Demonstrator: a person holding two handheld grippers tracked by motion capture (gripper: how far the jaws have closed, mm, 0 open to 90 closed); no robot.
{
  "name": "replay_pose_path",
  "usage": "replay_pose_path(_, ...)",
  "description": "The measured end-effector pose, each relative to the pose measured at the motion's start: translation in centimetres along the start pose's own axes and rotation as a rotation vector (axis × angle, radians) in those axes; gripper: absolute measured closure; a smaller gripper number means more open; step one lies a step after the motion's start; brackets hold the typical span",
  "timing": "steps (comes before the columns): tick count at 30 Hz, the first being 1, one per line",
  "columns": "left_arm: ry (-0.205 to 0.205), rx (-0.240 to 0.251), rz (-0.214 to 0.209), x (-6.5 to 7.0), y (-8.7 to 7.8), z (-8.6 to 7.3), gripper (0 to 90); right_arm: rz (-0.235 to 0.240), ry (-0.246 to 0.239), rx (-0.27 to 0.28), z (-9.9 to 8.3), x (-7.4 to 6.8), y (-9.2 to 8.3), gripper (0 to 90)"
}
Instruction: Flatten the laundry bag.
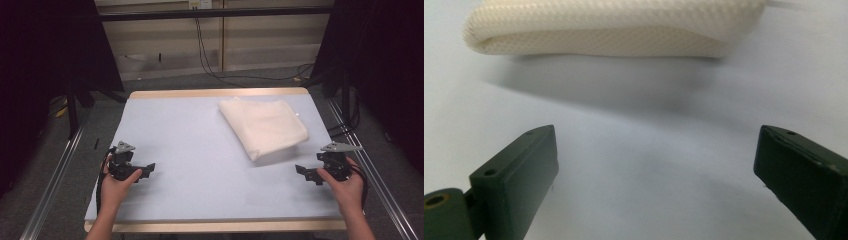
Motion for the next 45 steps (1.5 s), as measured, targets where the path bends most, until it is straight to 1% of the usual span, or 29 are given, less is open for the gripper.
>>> replay_pose_path(2,0.001,-0.004,0.006,-0.1,-0.1,0.0,2.7,-0.001,0.004,0.003,0.5,-0.4,0.0,3.5)
replay_pose_path(3,-0.002,-0.007,0.007,-0.1,0.0,0.0,2.6,-0.009,-0.001,0.005,1.1,-0.6,0.1,2.7)
replay_pose_path(6,0.000,-0.008,0.003,-0.2,-0.1,-0.1,2.7,-0.015,0.005,0.020,1.6,-0.7,0.4,1.9)
replay_pose_path(8,0.000,-0.008,0.004,-0.3,-0.1,-0.1,2.7,-0.028,0.019,0.019,2.5,-0.8,1.0,1.8)
replay_pose_path(11,-0.002,-0.012,0.002,-0.4,-0.1,-0.1,2.9,-0.022,0.017,0.015,2.9,-0.9,1.3,2.1)
replay_pose_path(14,-0.010,-0.006,0.003,-0.3,0.1,-0.1,2.9,-0.027,0.021,0.019,4.1,-1.2,1.8,2.7)
replay_pose_path(15,-0.005,-0.007,0.010,-0.2,0.1,-0.1,2.8,-0.026,0.026,0.023,4.4,-1.2,1.9,3.0)
replay_pose_path(16,0.007,-0.017,0.005,-0.2,0.1,0.0,2.8,-0.027,0.024,0.026,4.6,-1.2,2.0,3.1)
replay_pose_path(18,0.002,-0.012,0.002,0.0,0.2,0.0,2.8,-0.031,0.034,0.027,4.8,-1.3,2.0,3.1)
replay_pose_path(19,0.002,-0.010,-0.001,0.1,0.2,0.0,2.8,-0.044,0.052,0.039,5.3,-1.2,2.1,4.5)
replay_pose_path(20,0.003,-0.011,0.004,0.2,0.2,0.0,2.8,-0.044,0.052,0.039,5.3,-1.2,2.1,4.5)
replay_pose_path(22,0.017,-0.025,-0.004,0.2,0.3,0.1,2.8,-0.064,0.078,0.037,5.8,-0.9,2.1,5.0)
replay_pose_path(23,0.009,-0.019,-0.003,0.3,0.3,0.1,2.8,-0.064,0.078,0.037,5.8,-0.9,2.1,5.0)
replay_pose_path(24,0.017,-0.028,-0.012,0.3,0.3,0.0,2.8,-0.071,0.086,0.040,5.9,-0.7,2.1,5.0)
replay_pose_path(25,0.018,-0.026,-0.010,0.3,0.3,0.0,2.8,-0.078,0.092,0.046,6.0,-0.5,2.0,5.5)
replay_pose_path(27,0.022,-0.030,-0.011,0.2,0.4,0.0,2.8,-0.084,0.112,0.044,6.2,0.0,2.0,5.7)
replay_pose_path(30,0.011,-0.020,-0.014,0.4,0.5,0.0,2.8,-0.088,0.113,0.034,6.3,0.5,2.2,5.6)
replay_pose_path(33,0.012,-0.019,-0.016,0.5,0.4,0.1,2.8,-0.088,0.132,0.027,6.5,1.1,2.6,6.5)
replay_pose_path(34,0.018,-0.020,-0.007,0.4,0.4,0.1,2.8,-0.082,0.133,0.028,6.6,1.3,2.8,7.5)
replay_pose_path(36,0.010,-0.017,-0.015,0.6,0.5,0.1,2.8,-0.080,0.135,0.029,6.7,1.5,3.0,10.8)
replay_pose_path(37,0.022,-0.031,-0.030,0.6,0.5,0.1,2.8,-0.073,0.139,0.027,6.7,1.6,3.2,12.3)
replay_pose_path(38,0.022,-0.031,-0.030,0.6,0.5,0.1,2.8,-0.073,0.139,0.027,6.7,1.6,3.2,12.3)
replay_pose_path(39,0.033,-0.038,-0.025,0.6,0.6,0.1,2.8,-0.066,0.141,0.025,6.8,1.6,3.4,14.4)
replay_pose_path(40,0.023,-0.028,-0.029,0.8,0.7,0.1,2.8,-0.058,0.147,0.020,6.8,1.6,3.6,18.2)
replay_pose_path(41,0.026,-0.034,-0.029,0.8,0.7,0.1,2.8,-0.037,0.142,0.013,6.8,1.6,3.9,27.2)
replay_pose_path(42,0.027,-0.036,-0.033,0.9,0.7,0.1,2.8,-0.037,0.142,0.013,6.8,1.6,3.9,27.2)
replay_pose_path(43,0.028,-0.034,-0.031,0.9,0.7,0.1,2.8,-0.047,0.128,0.019,6.9,1.5,3.9,37.1)
replay_pose_path(44,0.028,-0.034,-0.031,0.9,0.7,0.1,2.8,-0.047,0.128,0.019,6.9,1.5,3.9,37.1)
replay_pose_path(45,0.028,-0.033,-0.029,0.9,0.7,0.1,2.8,-0.051,0.129,0.022,6.9,1.4,3.9,41.4)
Point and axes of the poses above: each handheld gripper's, and its own axes: y roughly forward along the jaws, z roughly out of its top, x roughly to its right, the point moved 1 cm from there along y, roughly forward along the jaws
